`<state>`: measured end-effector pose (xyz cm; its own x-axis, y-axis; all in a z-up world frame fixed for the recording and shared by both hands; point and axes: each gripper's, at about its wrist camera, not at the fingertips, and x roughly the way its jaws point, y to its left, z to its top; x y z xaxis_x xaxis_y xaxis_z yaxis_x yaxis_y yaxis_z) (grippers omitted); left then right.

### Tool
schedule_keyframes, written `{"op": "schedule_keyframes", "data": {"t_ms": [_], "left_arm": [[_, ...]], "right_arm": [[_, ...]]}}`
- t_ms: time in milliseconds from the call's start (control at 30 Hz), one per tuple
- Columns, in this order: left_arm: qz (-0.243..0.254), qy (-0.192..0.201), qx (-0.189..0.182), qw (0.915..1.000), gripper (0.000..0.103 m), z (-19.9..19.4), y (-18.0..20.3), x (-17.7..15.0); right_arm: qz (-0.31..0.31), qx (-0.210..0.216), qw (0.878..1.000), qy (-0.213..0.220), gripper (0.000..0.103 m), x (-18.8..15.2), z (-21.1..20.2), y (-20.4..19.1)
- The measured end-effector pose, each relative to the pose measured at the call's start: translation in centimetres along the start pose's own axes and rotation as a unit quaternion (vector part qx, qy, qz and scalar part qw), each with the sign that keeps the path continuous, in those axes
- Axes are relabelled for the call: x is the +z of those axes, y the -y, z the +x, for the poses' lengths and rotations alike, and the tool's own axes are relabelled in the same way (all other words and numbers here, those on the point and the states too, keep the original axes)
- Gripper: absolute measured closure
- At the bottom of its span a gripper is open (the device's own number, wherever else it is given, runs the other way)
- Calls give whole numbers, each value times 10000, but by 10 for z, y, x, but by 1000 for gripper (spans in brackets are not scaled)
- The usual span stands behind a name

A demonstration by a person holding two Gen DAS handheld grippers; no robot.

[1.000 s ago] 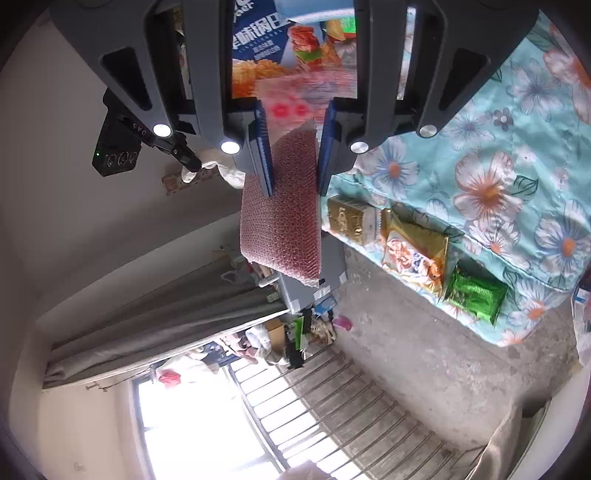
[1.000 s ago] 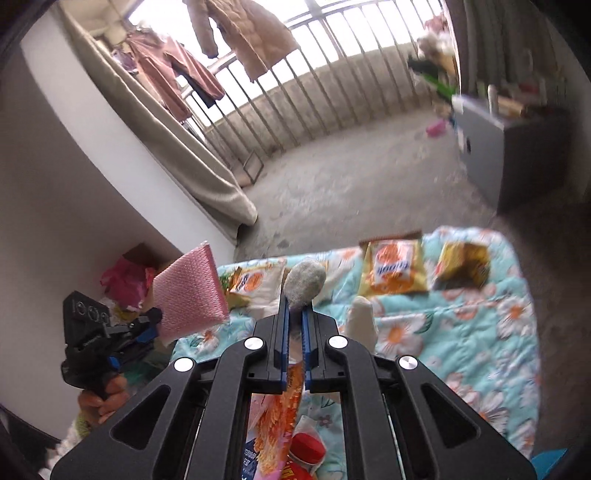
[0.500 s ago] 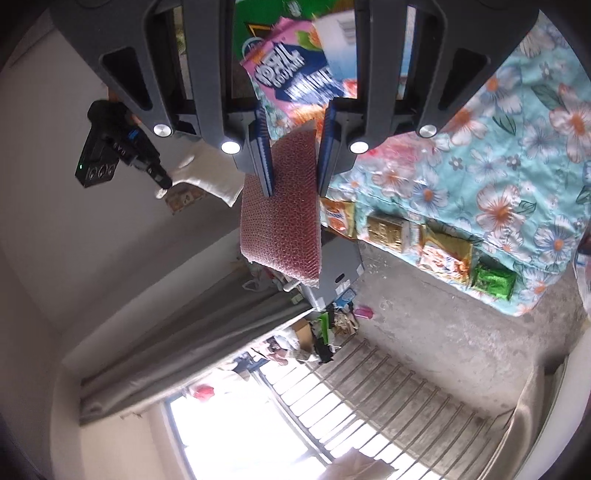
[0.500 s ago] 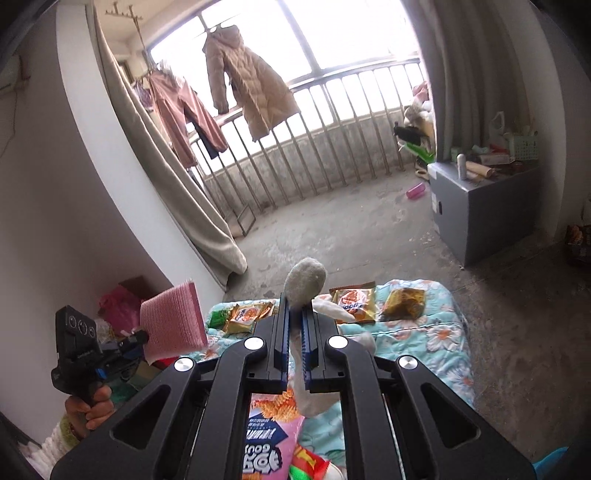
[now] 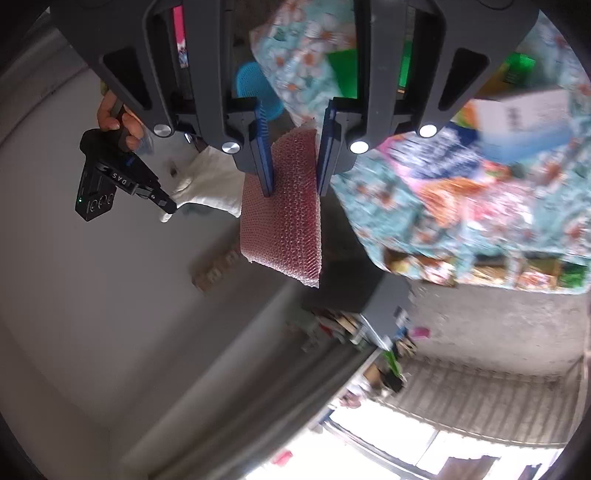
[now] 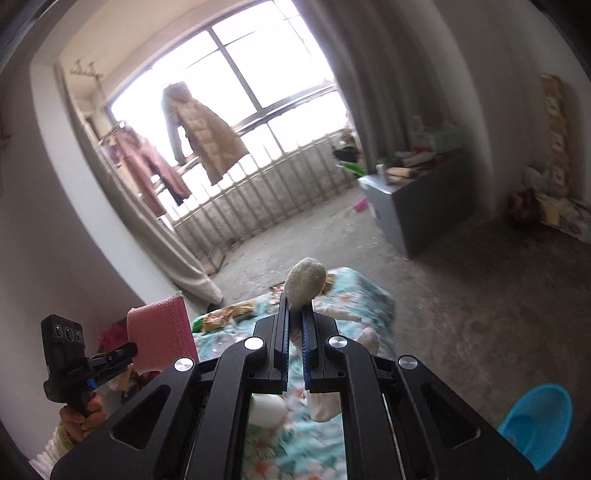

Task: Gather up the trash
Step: 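Carry sponge and glove to the blue wastebasket and open both tools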

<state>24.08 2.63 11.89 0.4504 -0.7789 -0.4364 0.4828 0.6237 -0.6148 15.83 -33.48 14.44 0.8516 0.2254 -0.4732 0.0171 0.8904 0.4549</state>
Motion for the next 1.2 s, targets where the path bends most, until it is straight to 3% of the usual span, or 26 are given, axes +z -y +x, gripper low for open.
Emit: {"op": "schedule_keyframes", "data": {"t_ms": [233, 367, 467, 700, 800, 933, 1000, 1033, 1100, 1200], "left_arm": [[515, -897, -342, 9940, 82, 103, 81, -39], [1106, -1458, -270, 9827, 82, 172, 126, -74], [1506, -2003, -81, 9681, 82, 232, 153, -109], [2384, -3136, 80, 9191, 81, 362, 192, -207], [2443, -3479, 141, 9051, 81, 412, 200, -242], [2585, -3652, 92, 8943, 79, 457, 209, -273], [2682, -3874, 183, 8818, 69, 482, 208, -293], [2627, -3892, 244, 8826, 66, 488, 206, -296], [2360, -3869, 290, 8909, 55, 497, 203, -301], [2227, -3863, 254, 8947, 52, 493, 198, -301]], "right_arm": [[616, -997, 9931, 95, 97, -40, -71, 104], [1033, -1427, 9843, 62, 97, -66, -92, 163], [1482, -1679, 9746, -38, 97, -85, -96, 213], [2242, -2309, 9459, -417, 97, -134, -85, 311], [2430, -2592, 9330, -574, 97, -152, -76, 349], [2707, -2909, 9147, -741, 94, -170, -57, 396], [2790, -3070, 9046, -985, 90, -182, -42, 420], [2807, -3219, 8968, -1156, 80, -190, -33, 433], [2826, -3400, 8874, -1308, 71, -199, -27, 445], [3026, -3357, 8826, -1295, 65, -211, -29, 452]]}}
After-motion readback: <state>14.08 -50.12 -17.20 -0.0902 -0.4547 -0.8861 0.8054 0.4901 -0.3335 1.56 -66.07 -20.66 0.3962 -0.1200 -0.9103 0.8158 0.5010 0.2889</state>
